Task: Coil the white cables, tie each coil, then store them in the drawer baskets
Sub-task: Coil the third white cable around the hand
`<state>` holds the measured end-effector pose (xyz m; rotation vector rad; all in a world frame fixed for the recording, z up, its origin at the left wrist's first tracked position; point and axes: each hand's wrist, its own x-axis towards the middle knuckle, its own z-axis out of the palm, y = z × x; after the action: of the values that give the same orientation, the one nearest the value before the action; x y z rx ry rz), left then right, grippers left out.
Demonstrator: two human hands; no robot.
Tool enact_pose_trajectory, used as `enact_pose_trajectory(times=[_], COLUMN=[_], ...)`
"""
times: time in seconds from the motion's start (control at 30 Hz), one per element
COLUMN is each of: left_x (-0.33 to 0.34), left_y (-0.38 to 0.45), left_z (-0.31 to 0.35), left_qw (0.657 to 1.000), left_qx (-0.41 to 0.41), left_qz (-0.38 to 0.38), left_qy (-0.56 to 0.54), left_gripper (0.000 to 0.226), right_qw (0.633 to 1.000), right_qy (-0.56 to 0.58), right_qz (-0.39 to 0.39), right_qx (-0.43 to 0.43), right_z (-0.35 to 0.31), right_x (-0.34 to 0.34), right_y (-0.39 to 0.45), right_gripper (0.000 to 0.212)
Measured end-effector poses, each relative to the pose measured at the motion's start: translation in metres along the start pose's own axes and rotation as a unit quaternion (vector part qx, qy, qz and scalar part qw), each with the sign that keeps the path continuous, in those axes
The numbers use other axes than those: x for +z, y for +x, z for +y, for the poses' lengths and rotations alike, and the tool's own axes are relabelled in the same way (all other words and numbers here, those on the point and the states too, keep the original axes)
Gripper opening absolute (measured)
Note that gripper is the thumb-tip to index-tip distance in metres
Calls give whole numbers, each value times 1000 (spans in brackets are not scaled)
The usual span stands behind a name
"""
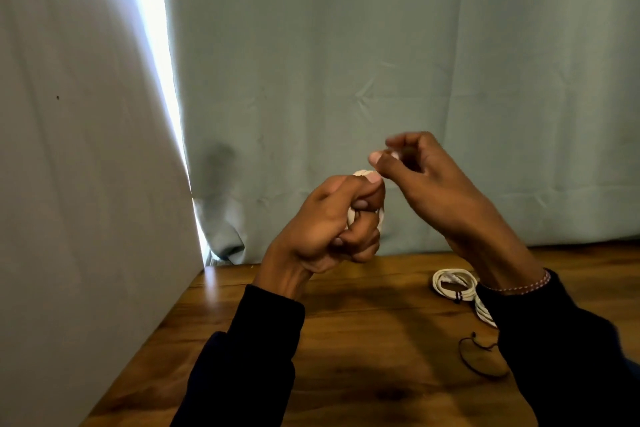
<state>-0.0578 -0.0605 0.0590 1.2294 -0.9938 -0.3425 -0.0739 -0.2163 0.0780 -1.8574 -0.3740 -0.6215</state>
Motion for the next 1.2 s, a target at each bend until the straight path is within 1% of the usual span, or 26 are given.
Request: enact_pose_trajectory(times=[0.03,0.07,0.1,0.13,0.17,0.2,0.23,0.27,0.33,0.37,0.4,0.5,0.57,0.63,0.7,0.8,0.87,1.0,1.13,1.2], left_x=[-3,-5,-6,-7,-7,-6,-6,-7,-8,-9,-8,-2,2,4,4,3,6,17,21,20], left_y=[-1,-2,-3,-3,-3,-3,-3,-2,-1,-1,0,2,3,4,4,6,8,11,16,17], left_z=[0,-1,-2,-2,-4,-5,-6,-7,-7,-7,-8,-10,-10,-8,-8,-8,-8,-4,-3,-3], left_qw=[999,996,993,989,985,980,977,974,969,967,968,981,990,995,998,996,991,969,950,939], left_qx=[-7,-14,-20,-27,-33,-34,-32,-28,-18,-13,-5,5,10,16,9,-1,-9,-39,-77,-84], left_qz=[-31,-62,-90,-114,-134,-151,-161,-167,-177,-177,-171,-107,-63,-26,17,87,136,237,299,322], left_qy=[-32,-59,-78,-92,-107,-122,-137,-150,-173,-180,-182,-164,-129,-90,-60,-10,15,53,55,83], left_gripper=[38,37,36,35,36,36,36,36,35,35,35,38,43,50,52,54,57,60,61,57], right_qw=[998,993,982,967,954,950,955,966,981,984,985,978,961,944,933,930,934,962,978,980], right_qy=[-52,-107,-161,-204,-219,-199,-154,-93,-3,5,1,-57,-118,-183,-227,-235,-228,-151,-106,-93], right_qz=[0,1,4,7,4,-10,-32,-59,-88,-79,-58,66,132,163,182,193,186,155,130,128], right_qx=[-24,-54,-98,-151,-204,-242,-253,-235,-171,-159,-162,-188,-213,-222,-214,-208,-203,-164,-127,-123], right_z=[1,2,3,2,2,3,5,6,4,4,3,2,4,9,13,17,20,25,30,31], right_x=[0,1,2,3,4,5,7,10,17,22,26,33,33,34,35,37,37,36,39,41], right_y=[-1,-1,-2,-3,-4,-5,-5,-7,-10,-11,-13,-16,-15,-13,-10,-6,-3,2,4,4], right_gripper=[62,69,67,60,53,48,46,47,61,67,69,59,62,64,64,67,69,70,69,66])
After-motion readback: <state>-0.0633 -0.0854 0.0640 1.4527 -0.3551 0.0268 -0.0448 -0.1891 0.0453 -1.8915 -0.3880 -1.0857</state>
